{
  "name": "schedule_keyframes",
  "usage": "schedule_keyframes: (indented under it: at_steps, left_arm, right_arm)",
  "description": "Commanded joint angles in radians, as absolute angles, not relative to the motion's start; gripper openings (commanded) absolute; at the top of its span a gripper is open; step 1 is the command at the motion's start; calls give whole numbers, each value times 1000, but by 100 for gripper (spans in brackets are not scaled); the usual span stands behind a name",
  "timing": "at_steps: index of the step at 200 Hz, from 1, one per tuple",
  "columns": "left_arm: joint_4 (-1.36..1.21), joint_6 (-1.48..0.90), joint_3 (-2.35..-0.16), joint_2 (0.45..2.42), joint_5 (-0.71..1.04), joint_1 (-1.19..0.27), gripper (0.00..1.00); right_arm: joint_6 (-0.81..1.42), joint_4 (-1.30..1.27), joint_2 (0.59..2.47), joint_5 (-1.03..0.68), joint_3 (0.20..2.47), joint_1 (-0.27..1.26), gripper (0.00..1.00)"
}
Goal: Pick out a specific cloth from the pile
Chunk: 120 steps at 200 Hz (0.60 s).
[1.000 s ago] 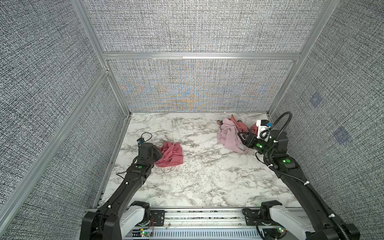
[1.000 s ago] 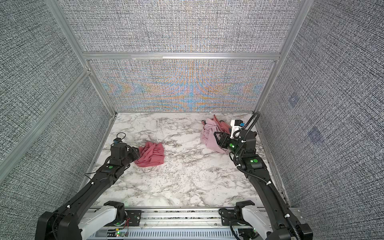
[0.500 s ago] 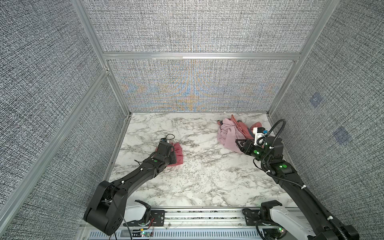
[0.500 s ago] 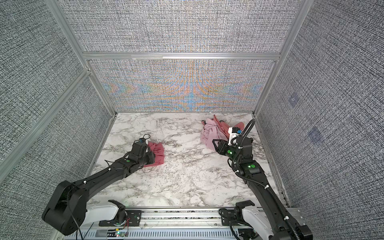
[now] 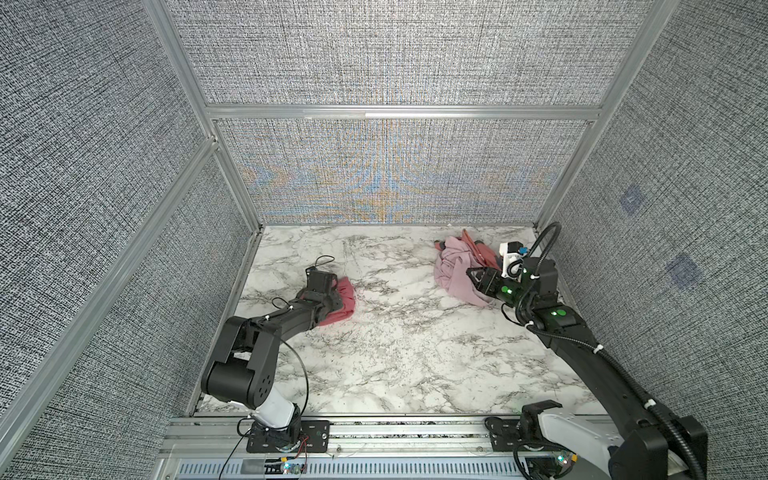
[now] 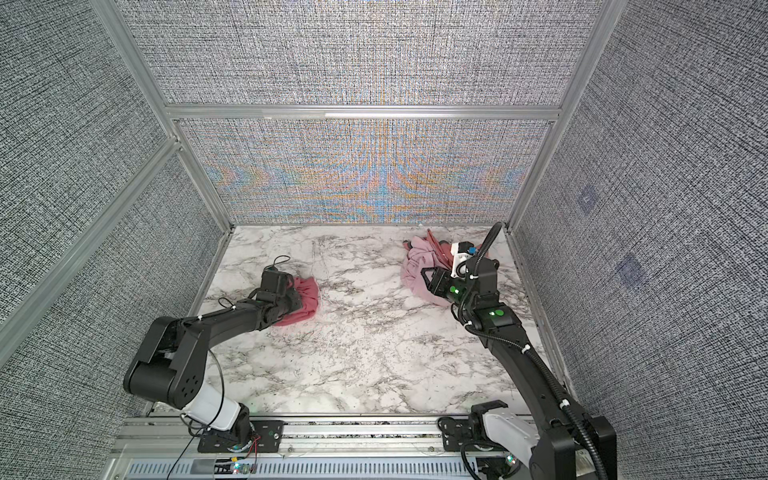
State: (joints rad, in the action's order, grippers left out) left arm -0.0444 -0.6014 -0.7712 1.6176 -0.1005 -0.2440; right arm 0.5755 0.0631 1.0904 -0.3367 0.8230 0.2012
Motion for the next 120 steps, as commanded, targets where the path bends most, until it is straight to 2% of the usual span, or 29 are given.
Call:
schedule_keyframes:
  at_steps: [1,53,120]
  left_arm:
    - [-90,-575,-829,1659,-63,-191,32]
    - [-68,-560,-944,1708,-48,-121,32]
    - [-118,-484,-813,1414,-96,-122,37]
  right_arm:
    - [555,61,1113,-330,849,201,46]
    - [537,65,1140,-314,854,201,46]
    - [399,117,1115,-145,846,174,46]
